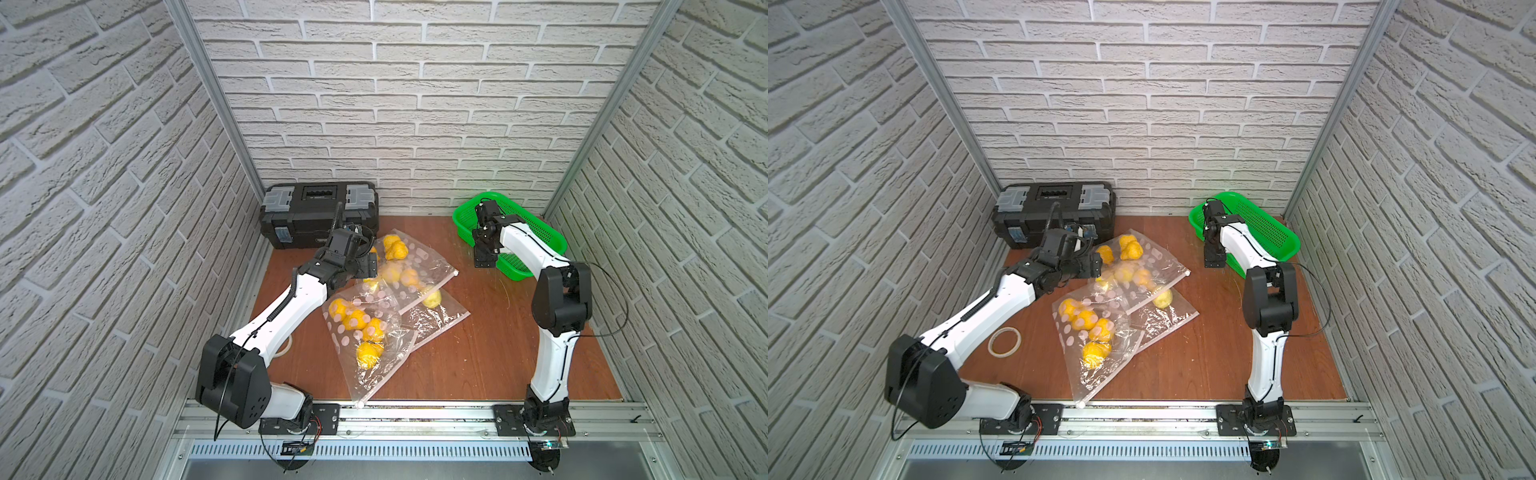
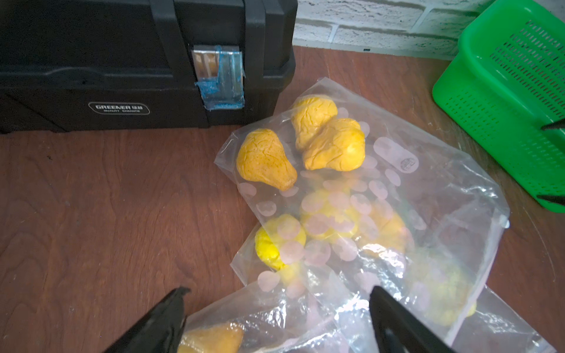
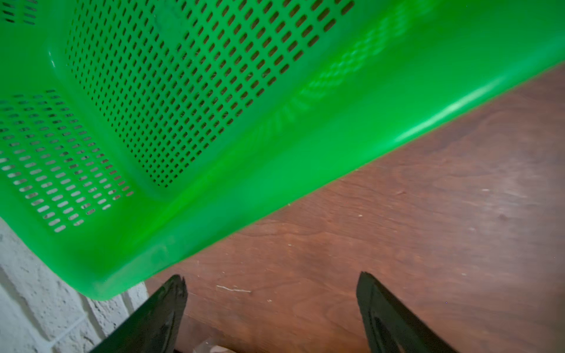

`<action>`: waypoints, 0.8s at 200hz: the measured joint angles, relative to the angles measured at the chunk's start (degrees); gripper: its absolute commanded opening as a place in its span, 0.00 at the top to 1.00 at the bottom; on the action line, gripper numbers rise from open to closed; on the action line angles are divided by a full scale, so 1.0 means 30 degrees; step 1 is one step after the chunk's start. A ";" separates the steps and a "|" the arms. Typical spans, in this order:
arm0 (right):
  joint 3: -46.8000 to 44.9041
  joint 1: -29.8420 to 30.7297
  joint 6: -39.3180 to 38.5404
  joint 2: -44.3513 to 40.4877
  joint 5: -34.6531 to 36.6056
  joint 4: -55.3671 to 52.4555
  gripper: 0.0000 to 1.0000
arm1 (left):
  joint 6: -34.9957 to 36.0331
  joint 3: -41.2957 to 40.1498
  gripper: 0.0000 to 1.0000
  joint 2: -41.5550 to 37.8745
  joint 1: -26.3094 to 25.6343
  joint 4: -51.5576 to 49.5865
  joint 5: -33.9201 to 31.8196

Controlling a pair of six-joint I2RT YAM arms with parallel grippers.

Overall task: Open the zip-top bag and take out the pear
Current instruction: Adjust the basket at the center of the board.

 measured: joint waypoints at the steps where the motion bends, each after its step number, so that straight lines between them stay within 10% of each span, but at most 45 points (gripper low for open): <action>1: 0.0058 0.0000 0.0029 0.0044 0.0007 -0.0015 0.10 | -0.0007 -0.0015 0.05 -0.0015 0.0000 -0.0007 -0.0007; 98: 0.4284 -0.0423 0.1588 0.2718 0.0991 -0.0619 0.13 | -0.0015 -0.0284 0.05 -0.0233 0.0430 -0.0189 0.0364; 160: 0.4095 -0.1129 0.1064 0.3847 0.1392 -0.1217 0.41 | -0.0022 -0.0284 0.05 -0.0233 0.0561 -0.0284 0.0474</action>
